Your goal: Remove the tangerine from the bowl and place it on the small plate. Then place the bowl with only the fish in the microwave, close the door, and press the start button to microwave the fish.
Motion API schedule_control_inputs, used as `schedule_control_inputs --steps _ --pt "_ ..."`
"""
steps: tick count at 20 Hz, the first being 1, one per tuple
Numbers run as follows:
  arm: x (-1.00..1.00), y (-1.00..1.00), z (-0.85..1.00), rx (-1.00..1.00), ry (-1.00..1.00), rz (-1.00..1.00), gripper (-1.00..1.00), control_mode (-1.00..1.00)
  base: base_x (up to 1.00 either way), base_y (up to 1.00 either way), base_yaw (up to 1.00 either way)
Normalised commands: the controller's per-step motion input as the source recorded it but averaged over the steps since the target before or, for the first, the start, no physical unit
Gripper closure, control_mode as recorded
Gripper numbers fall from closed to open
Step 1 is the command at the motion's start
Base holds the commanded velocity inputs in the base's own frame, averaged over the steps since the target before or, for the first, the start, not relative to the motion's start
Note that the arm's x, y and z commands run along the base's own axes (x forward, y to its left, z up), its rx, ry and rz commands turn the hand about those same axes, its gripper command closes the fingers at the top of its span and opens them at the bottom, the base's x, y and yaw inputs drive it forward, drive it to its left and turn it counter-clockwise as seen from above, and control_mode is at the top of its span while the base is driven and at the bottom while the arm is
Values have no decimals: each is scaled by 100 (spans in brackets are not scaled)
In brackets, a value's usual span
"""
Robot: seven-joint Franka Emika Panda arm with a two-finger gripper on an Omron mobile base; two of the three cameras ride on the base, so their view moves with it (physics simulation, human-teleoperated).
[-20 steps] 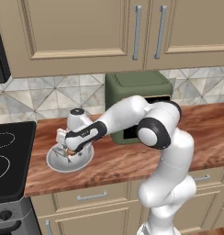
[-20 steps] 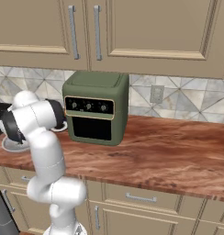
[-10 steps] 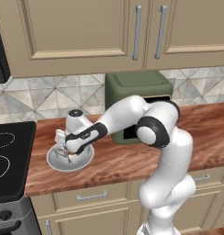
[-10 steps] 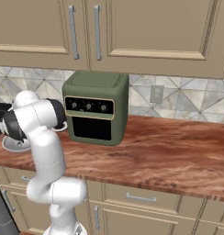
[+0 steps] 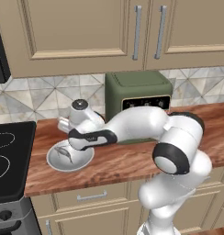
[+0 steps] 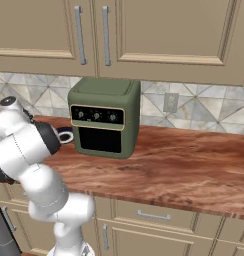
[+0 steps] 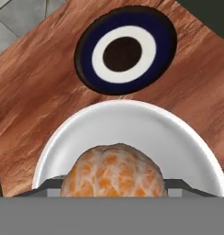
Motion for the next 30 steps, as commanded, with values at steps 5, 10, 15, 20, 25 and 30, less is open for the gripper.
schedule_control_inputs --steps 5,10,15,20,25,30 --pt "6 -54 59 0 -6 0 100 -100 0 0 0" --pt "14 -45 7 0 -1 0 100 -100 0 0 0" --pt "42 -23 -2 0 0 2 100 -100 0 0 0" --pt "32 -1 -12 -1 0 1 100 -100 0 0 0" --pt "5 0 -44 -17 0 0 100 -100 0 0 0" --pt "21 0 -13 -7 4 0 100 -100 0 0 0"
